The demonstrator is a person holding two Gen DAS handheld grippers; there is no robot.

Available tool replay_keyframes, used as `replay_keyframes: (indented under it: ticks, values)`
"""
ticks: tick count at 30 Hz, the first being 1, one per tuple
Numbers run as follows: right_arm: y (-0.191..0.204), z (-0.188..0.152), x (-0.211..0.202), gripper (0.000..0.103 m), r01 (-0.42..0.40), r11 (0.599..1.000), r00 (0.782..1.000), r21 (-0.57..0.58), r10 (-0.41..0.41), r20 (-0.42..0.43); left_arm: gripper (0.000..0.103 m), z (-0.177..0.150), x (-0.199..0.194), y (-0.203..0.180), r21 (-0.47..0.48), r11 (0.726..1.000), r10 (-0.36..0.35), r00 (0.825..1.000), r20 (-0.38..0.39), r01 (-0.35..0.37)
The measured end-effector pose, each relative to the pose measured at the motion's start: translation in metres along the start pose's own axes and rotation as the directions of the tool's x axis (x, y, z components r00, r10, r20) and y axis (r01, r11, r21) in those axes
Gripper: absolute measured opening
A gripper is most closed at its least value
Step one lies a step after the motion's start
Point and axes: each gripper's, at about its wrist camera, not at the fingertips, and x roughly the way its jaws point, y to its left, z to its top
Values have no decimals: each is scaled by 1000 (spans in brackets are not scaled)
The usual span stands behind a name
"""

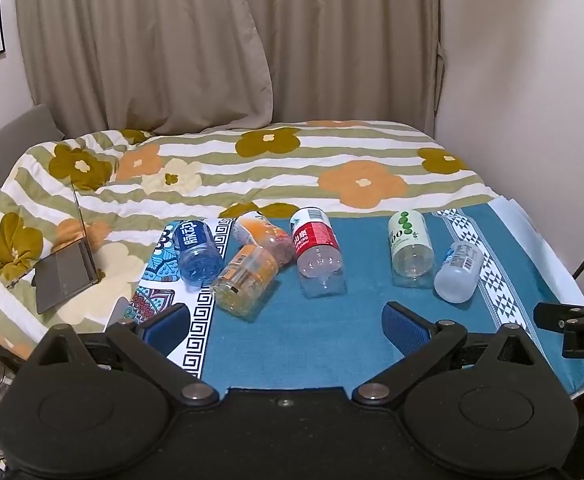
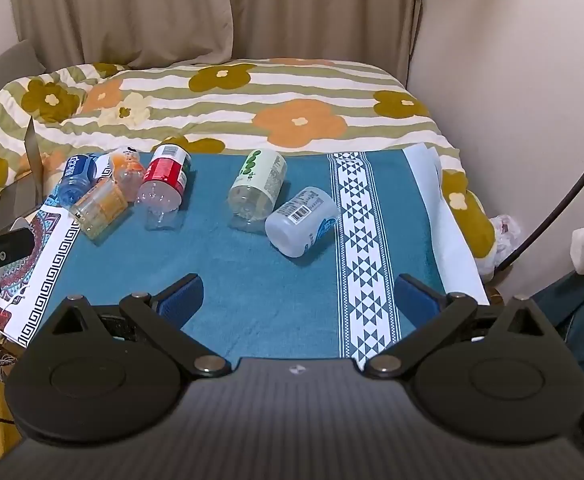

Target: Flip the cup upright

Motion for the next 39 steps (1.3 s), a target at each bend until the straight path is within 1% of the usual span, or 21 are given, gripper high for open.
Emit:
replay_keyframes:
  ticks: [39]
  values:
    - [3, -1, 4, 103, -9, 1000, 1000, 7, 10, -11, 103, 3, 2, 2, 0, 1000, 1, 1000, -2, -1]
